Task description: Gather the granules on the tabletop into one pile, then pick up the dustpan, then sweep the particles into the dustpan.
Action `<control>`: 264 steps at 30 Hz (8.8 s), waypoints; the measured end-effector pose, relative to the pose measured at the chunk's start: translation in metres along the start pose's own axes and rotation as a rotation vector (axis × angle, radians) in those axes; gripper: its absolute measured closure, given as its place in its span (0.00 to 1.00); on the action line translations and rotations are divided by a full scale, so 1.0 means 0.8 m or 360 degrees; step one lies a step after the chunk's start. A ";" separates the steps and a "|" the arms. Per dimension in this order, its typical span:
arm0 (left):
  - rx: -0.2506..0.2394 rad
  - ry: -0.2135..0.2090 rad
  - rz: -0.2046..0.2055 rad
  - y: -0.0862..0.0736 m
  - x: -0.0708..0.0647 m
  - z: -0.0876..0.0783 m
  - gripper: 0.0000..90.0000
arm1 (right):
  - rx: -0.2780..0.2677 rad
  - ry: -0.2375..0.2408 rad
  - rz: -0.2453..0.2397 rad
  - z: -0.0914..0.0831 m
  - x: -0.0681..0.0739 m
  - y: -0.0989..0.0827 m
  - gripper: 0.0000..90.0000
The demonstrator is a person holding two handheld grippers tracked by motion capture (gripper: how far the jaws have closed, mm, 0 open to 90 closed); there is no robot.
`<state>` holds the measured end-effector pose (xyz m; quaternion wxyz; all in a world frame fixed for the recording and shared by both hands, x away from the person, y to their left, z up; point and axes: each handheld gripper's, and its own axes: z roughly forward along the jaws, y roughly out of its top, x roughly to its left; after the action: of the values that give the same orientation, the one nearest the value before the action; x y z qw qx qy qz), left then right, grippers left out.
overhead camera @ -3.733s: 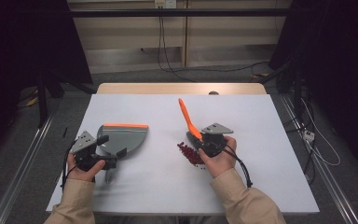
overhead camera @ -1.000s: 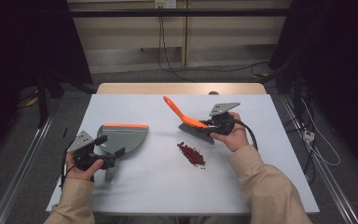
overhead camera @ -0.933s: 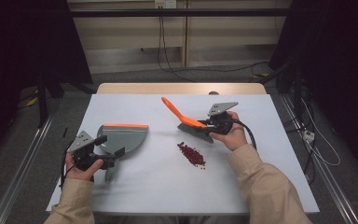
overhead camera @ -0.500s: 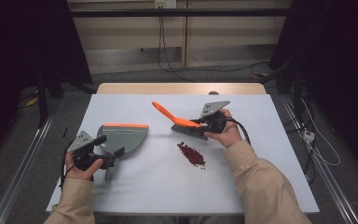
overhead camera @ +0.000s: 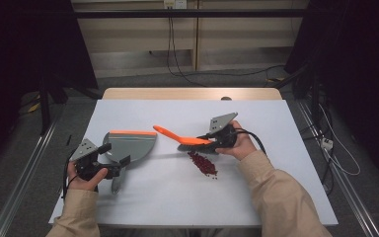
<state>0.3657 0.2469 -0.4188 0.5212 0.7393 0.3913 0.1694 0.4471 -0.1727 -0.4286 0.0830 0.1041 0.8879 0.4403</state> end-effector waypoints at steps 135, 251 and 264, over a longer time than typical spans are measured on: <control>0.0661 0.0126 -0.0044 -0.018 0.010 0.018 0.53 | 0.0045 -0.0663 0.0668 -0.072 0.040 -0.031 0.78; 0.0955 -0.0487 0.0579 -0.011 -0.089 0.033 0.70 | 0.0124 -0.1039 0.0853 -0.060 0.106 -0.030 0.79; 0.0971 -0.0508 0.0590 -0.009 -0.088 0.035 0.70 | 0.0104 -0.1042 0.0868 -0.056 0.110 -0.028 0.79</control>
<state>0.3364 0.1773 -0.4256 0.2923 0.9355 0.1976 0.0193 0.3489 -0.1973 -0.4248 0.2376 0.4721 0.7681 0.3614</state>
